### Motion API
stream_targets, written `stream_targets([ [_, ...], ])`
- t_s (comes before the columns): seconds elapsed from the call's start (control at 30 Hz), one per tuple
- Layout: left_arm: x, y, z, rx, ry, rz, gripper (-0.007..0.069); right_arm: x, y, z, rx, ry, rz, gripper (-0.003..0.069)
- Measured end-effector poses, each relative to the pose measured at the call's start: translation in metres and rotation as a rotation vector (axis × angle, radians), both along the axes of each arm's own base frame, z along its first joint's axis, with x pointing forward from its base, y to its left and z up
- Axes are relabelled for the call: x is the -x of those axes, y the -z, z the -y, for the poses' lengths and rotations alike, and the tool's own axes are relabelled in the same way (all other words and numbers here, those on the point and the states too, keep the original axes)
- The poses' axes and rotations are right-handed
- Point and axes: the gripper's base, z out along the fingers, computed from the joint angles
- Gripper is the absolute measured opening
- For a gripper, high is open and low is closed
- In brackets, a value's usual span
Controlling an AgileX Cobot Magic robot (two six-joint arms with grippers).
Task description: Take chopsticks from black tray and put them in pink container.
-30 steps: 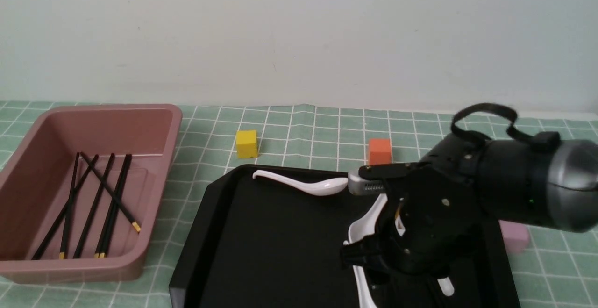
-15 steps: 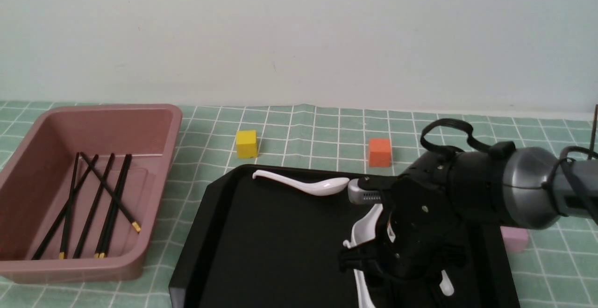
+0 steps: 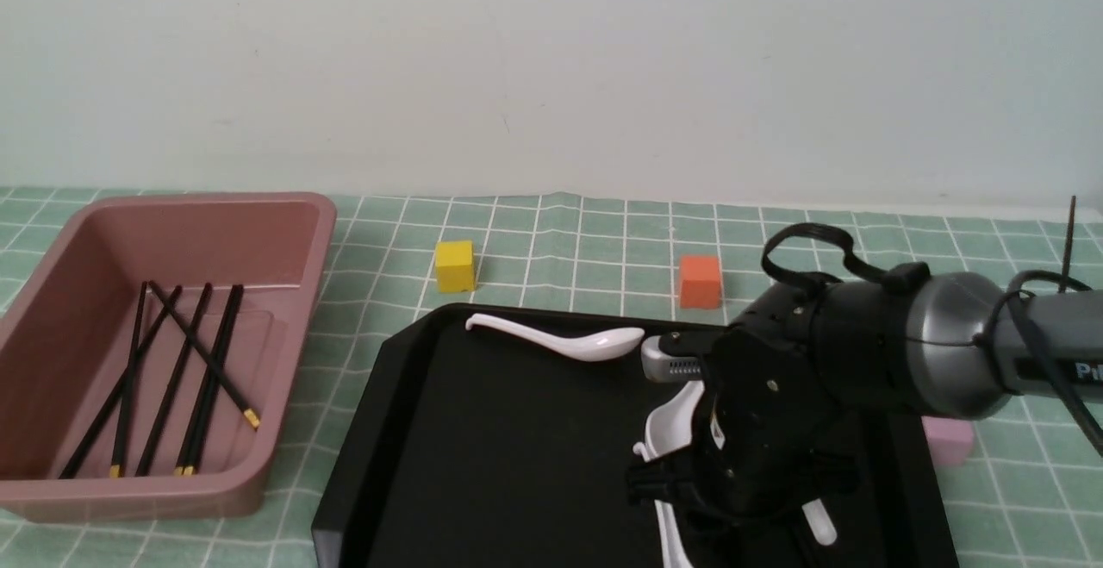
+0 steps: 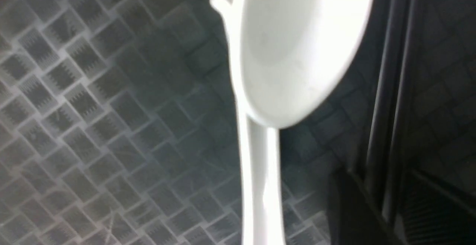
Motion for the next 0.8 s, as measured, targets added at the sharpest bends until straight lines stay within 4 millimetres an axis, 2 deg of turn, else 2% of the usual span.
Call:
stream_targets([
  [0.03,0.000,0.000,0.000,0.000,0.000,0.000,0.0181,0.000,0.000,0.000,0.000,-0.001,0.000,0.0219],
  [0.17,0.000,0.000,0.000,0.000,0.000,0.000,0.0185,0.001,-0.003,0.001,0.008,-0.028,0.002,0.0127],
  [0.33,0.000,0.000,0.000,0.000,0.000,0.000,0.0185,0.007,-0.016,0.008,0.039,-0.038,-0.020,0.0121],
  [0.5,0.000,0.000,0.000,0.000,0.000,0.000,0.0186,0.026,-0.057,0.019,0.029,-0.055,-0.046,0.0121],
  [0.6,0.000,0.000,0.000,0.000,0.000,0.000,0.0186,0.042,-0.088,0.020,-0.062,-0.101,-0.062,0.0121],
  [0.63,0.000,0.000,0.000,0.000,0.000,0.000,0.0186,0.043,-0.091,0.019,-0.081,-0.102,-0.064,0.0121],
  [0.7,0.000,0.000,0.000,0.000,0.000,0.000,0.0188,0.046,-0.124,0.008,-0.252,-0.175,-0.003,0.0121],
  [0.73,0.000,0.000,0.000,0.000,0.000,0.000,0.0188,0.046,-0.133,0.004,-0.299,-0.207,0.027,0.0121],
  [0.77,0.000,0.000,0.000,0.000,0.000,0.000,0.0190,0.043,-0.150,-0.009,-0.404,-0.256,0.082,0.0121],
  [0.8,0.000,0.000,0.000,0.000,0.000,0.000,0.0192,0.041,-0.157,-0.017,-0.446,-0.298,0.122,0.0121],
])
